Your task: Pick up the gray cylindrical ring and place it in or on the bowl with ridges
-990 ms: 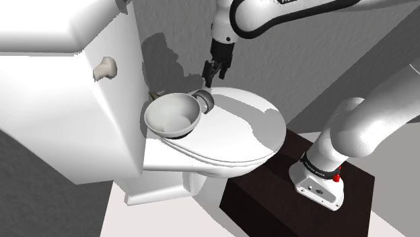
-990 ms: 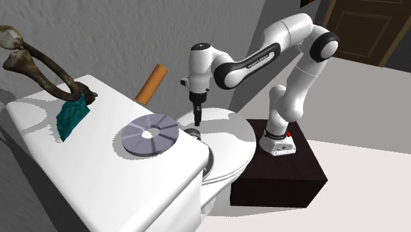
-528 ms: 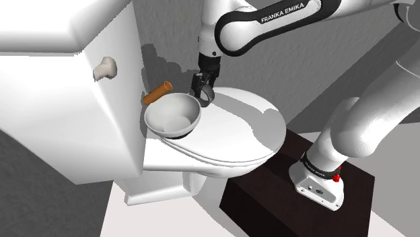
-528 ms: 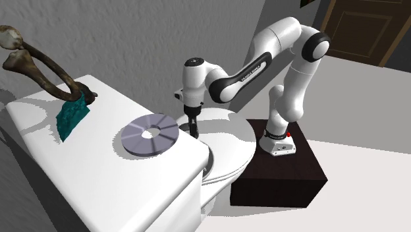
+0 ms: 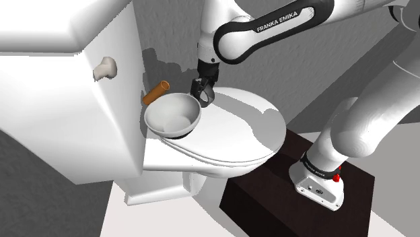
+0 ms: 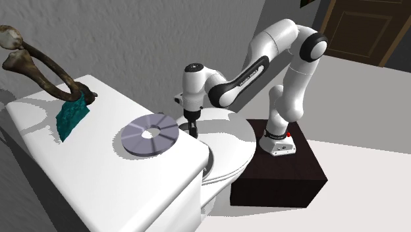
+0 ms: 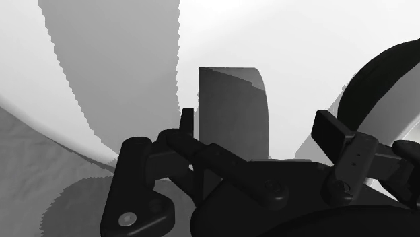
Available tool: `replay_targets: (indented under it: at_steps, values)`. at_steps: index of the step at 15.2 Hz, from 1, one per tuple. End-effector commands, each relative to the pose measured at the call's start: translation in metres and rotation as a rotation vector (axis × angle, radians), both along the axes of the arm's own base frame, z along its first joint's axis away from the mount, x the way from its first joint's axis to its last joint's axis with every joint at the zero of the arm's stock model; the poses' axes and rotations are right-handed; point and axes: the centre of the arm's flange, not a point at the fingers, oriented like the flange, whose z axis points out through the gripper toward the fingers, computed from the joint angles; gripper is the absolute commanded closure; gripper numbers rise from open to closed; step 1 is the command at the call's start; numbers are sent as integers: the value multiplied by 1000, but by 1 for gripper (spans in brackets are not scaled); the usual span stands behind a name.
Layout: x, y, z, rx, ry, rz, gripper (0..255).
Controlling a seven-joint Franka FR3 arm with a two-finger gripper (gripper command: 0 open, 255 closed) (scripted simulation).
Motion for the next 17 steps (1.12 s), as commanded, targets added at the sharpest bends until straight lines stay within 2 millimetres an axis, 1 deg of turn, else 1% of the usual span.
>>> replay_targets:
  at_steps: [1, 3, 4, 13, 17]
  values:
    - [0, 1, -3, 0, 3, 0, 0]
    - [0, 1, -3, 0, 3, 0, 0]
    - [1, 0, -2, 0, 3, 0, 255]
    - [0, 1, -3, 0, 3, 0, 255]
    - [0, 1, 18, 0, 3, 0, 255]
